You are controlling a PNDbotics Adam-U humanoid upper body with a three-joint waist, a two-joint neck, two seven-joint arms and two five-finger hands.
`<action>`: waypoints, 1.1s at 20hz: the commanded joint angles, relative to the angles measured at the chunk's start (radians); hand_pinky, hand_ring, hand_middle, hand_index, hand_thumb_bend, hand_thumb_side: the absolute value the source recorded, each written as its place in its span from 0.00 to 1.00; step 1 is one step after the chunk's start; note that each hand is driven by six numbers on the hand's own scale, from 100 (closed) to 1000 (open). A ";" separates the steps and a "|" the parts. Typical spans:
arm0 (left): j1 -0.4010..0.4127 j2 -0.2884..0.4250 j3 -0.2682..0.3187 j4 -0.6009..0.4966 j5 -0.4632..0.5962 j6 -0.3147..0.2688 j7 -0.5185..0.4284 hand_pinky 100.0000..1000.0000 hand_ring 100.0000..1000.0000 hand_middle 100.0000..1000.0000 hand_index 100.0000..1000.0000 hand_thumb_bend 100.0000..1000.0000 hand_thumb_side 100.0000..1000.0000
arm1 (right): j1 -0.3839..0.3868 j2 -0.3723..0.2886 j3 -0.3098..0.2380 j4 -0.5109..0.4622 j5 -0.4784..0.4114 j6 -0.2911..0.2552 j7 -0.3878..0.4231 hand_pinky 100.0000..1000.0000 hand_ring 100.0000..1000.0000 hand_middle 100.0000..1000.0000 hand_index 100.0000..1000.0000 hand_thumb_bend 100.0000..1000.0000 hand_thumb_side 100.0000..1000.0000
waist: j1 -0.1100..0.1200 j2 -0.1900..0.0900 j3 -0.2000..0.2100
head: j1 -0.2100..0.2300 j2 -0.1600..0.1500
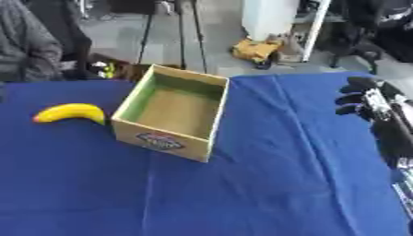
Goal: Pick up objects on the table and place them in the box.
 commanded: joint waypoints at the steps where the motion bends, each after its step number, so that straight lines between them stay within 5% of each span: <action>1: -0.048 0.079 -0.014 0.023 -0.113 0.012 -0.037 0.56 0.52 0.53 0.69 0.45 0.69 | -0.008 -0.022 -0.012 -0.015 -0.005 -0.001 0.000 0.53 0.58 0.59 0.73 0.00 0.62 | 0.003 -0.018 -0.004 | 0.003 -0.002; 3: -0.108 0.133 -0.050 0.090 -0.283 0.021 -0.086 0.62 0.56 0.56 0.71 0.43 0.50 | -0.009 -0.022 -0.007 -0.014 -0.005 0.001 0.005 0.53 0.58 0.59 0.73 0.00 0.62 | 0.005 -0.021 -0.009 | 0.006 0.000; 8: -0.306 0.168 -0.137 0.321 -0.722 -0.059 -0.212 0.69 0.62 0.59 0.72 0.40 0.28 | -0.007 -0.022 0.004 -0.010 -0.005 0.005 0.015 0.53 0.58 0.59 0.73 0.00 0.62 | 0.009 -0.032 -0.028 | 0.020 0.007; 15: -0.505 0.047 -0.132 0.684 -1.103 -0.223 -0.278 0.76 0.67 0.62 0.73 0.59 0.28 | -0.016 -0.027 0.024 -0.008 -0.007 0.010 0.035 0.53 0.58 0.59 0.73 0.00 0.62 | 0.021 -0.035 -0.074 | 0.040 0.007; 22: -0.560 -0.015 -0.081 0.812 -1.260 -0.253 -0.222 0.83 0.73 0.68 0.75 0.63 0.22 | -0.022 -0.028 0.027 -0.009 -0.008 0.011 0.041 0.53 0.58 0.59 0.73 0.00 0.62 | 0.026 -0.022 -0.110 | 0.056 0.003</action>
